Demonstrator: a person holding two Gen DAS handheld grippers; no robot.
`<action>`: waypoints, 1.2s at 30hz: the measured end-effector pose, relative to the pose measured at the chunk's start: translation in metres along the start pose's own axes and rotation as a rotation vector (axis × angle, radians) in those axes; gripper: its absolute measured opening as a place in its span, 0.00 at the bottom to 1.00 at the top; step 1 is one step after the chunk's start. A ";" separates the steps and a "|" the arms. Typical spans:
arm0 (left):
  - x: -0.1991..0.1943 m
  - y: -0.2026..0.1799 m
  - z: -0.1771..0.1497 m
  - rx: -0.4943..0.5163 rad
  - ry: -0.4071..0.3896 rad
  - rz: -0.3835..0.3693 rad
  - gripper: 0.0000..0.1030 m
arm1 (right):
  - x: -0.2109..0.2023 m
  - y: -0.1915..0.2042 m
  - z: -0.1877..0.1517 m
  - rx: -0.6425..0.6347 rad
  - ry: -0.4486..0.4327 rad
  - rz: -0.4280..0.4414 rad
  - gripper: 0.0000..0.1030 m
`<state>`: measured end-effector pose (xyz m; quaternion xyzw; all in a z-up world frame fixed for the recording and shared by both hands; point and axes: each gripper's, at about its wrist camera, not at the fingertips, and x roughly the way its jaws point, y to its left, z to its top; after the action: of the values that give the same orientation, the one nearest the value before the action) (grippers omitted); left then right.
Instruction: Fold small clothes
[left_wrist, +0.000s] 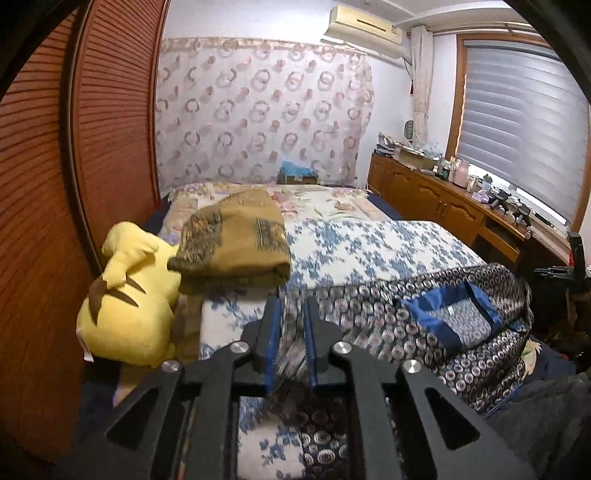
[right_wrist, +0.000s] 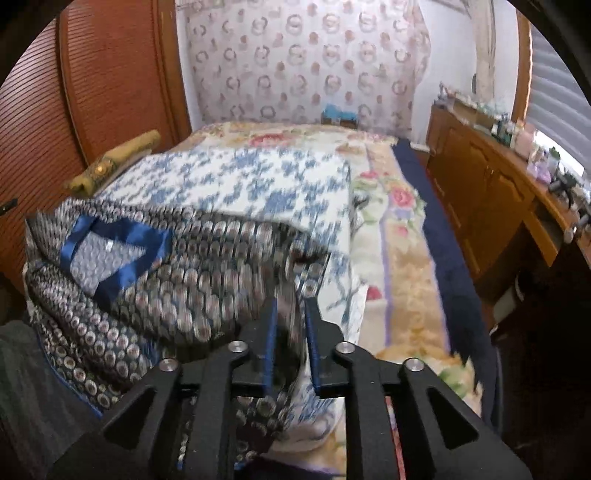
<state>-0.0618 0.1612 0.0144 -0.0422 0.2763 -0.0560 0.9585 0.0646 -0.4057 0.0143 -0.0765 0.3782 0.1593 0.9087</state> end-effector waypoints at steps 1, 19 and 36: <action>0.005 0.001 0.004 0.000 0.008 0.009 0.15 | 0.002 -0.001 0.006 0.001 -0.010 -0.010 0.24; 0.168 0.016 0.002 0.016 0.354 -0.029 0.26 | 0.114 -0.008 0.037 0.005 0.103 -0.005 0.43; 0.206 0.002 -0.003 0.101 0.467 -0.017 0.29 | 0.135 -0.015 0.028 0.031 0.183 -0.002 0.44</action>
<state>0.1094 0.1362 -0.0967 0.0175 0.4868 -0.0863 0.8691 0.1774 -0.3813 -0.0618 -0.0773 0.4618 0.1448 0.8717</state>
